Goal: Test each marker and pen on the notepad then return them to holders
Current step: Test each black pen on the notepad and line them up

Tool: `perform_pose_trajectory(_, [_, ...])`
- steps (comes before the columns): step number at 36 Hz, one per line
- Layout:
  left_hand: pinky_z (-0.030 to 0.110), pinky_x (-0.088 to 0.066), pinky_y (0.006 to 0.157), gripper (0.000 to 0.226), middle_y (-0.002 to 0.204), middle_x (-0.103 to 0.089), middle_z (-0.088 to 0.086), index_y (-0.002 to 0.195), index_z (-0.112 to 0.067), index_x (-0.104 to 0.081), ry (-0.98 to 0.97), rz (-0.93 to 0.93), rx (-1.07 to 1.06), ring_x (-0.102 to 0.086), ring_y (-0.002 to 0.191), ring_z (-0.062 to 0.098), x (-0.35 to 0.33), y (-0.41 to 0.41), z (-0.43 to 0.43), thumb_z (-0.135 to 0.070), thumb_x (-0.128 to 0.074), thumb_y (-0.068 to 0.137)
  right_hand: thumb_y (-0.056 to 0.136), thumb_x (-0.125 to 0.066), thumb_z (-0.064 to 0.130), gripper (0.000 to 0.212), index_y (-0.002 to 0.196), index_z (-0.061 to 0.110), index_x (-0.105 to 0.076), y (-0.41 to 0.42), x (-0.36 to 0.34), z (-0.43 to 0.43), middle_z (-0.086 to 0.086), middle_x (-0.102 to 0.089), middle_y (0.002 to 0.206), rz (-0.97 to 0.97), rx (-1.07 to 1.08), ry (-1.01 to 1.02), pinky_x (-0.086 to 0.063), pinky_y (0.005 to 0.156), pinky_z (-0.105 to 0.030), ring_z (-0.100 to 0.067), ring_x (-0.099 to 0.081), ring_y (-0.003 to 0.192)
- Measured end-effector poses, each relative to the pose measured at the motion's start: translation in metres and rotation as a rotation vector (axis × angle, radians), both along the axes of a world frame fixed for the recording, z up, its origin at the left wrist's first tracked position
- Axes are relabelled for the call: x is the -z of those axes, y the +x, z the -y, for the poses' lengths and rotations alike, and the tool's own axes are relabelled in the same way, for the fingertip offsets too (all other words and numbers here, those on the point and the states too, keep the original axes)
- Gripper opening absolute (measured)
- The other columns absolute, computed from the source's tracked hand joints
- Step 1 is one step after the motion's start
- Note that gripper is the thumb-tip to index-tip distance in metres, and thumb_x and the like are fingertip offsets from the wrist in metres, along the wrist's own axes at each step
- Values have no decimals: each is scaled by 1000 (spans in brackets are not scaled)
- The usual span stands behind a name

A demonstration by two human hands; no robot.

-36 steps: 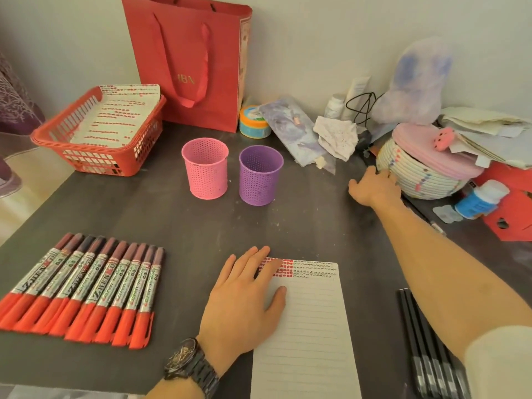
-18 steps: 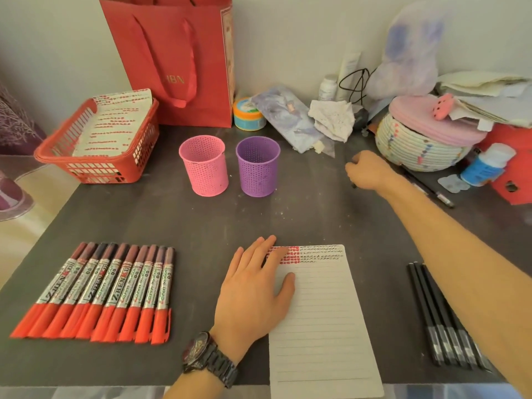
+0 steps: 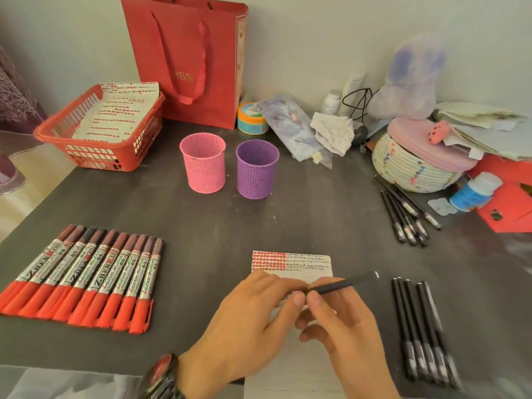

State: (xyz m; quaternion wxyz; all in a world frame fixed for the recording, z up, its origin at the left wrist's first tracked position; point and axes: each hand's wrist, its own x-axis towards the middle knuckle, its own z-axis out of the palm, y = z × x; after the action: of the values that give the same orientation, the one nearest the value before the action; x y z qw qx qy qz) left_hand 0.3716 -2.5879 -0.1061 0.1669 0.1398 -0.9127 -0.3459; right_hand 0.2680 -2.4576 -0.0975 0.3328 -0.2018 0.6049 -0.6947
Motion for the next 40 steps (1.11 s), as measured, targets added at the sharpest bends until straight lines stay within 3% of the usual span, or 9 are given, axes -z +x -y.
perform_pose_trajectory(3, [27,-45,76,42,91,-56,-19,98,-33,-60,-42,24,-2,-49,89,8,2,1,-3,-55,-25,103,84,-67,26,14,88,12,-69,7,-1,-1,-9,-62,71,-8,56,-4,-43,46,-32,-25,-51,50])
perform_pose_trajectory(8, [17,-30,55,45,64,-36,-17,72,-29,-45,-148,25,-46,-39,66,4,6,0,-1,-60,-29,100,90,-59,31,25,85,7,-65,15,-2,1,-6,-58,63,-116,108,41,-41,40,-29,-22,-46,43])
perform_pose_trajectory(16, [21,-22,45,74,44,-32,-4,50,-18,-30,-40,16,-95,-37,50,16,0,-5,0,-82,-29,89,98,-57,30,24,85,10,-62,10,-7,0,-3,-56,58,-205,124,-5,-46,48,-27,-21,-51,45])
perform_pose_trajectory(21, [19,-24,49,68,53,-39,-10,56,-22,-32,-58,-20,-97,-43,60,10,-1,-14,9,-85,-36,85,95,-55,28,18,84,16,-64,-6,-10,-1,-6,-55,56,-222,167,-56,-45,46,-27,-24,-53,43])
perform_pose_trajectory(25, [13,-39,61,49,80,-49,-26,73,-32,-45,-114,-12,-81,-50,85,1,3,-25,27,-79,-41,87,93,-56,32,19,86,15,-64,-30,-12,-1,-16,-61,63,-26,317,-169,-43,42,-28,-26,-51,41])
perform_pose_trajectory(28, [8,-37,71,40,101,-43,-39,94,-36,-52,-130,59,-46,-48,96,-6,7,-36,39,-74,-45,83,86,-60,33,12,83,22,-66,-47,-10,6,-13,-67,71,62,342,-145,-46,41,-28,-22,-55,46])
perform_pose_trajectory(32, [7,-35,71,32,101,-45,-34,101,-45,-38,-101,131,21,-46,97,-5,15,-49,45,-68,-51,82,84,-69,32,17,79,19,-61,-62,-3,20,-8,-59,64,43,309,-39,-46,41,-28,-19,-55,48])
perform_pose_trajectory(37, [5,-32,78,40,103,-37,-44,110,-35,-49,-60,166,32,-41,102,-9,28,-56,49,-62,-55,80,100,-55,17,25,83,17,-73,-75,3,38,-16,-71,74,34,228,55,-53,46,-31,-24,-63,52])
perform_pose_trajectory(40, [6,-32,79,46,108,-30,-52,112,-36,-48,-36,177,20,-40,100,-6,32,-56,51,-66,-52,78,99,-61,20,26,75,18,-71,-76,12,45,-13,-68,65,-66,250,130,-53,47,-29,-22,-63,52])
